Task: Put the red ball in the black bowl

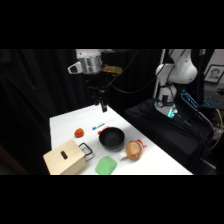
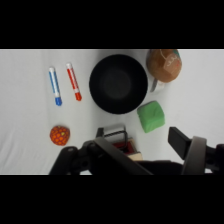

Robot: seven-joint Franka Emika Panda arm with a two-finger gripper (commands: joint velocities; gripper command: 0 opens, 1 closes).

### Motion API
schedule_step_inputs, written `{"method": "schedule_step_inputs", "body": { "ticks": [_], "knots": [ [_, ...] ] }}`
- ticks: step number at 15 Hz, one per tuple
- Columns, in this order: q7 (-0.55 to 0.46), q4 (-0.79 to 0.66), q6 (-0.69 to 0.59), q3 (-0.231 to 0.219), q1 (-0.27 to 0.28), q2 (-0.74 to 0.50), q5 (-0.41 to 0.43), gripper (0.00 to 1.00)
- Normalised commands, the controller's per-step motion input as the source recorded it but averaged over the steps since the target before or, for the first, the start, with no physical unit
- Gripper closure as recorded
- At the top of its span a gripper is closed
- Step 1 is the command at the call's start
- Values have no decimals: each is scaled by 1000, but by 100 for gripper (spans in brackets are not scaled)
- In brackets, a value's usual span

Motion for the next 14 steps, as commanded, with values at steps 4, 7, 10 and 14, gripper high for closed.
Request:
{"method": "schedule_step_inputs", "body": {
  "ticks": [4,7,10,14],
  "knots": [
    [38,72,27,-11,-38,64,-43,0],
    [40,189,79,-62,-87,147,-84,0],
    [60,287,145,-75,-99,237,-89,0],
    [109,387,179,-64,-81,378,-94,0]
  ]
}}
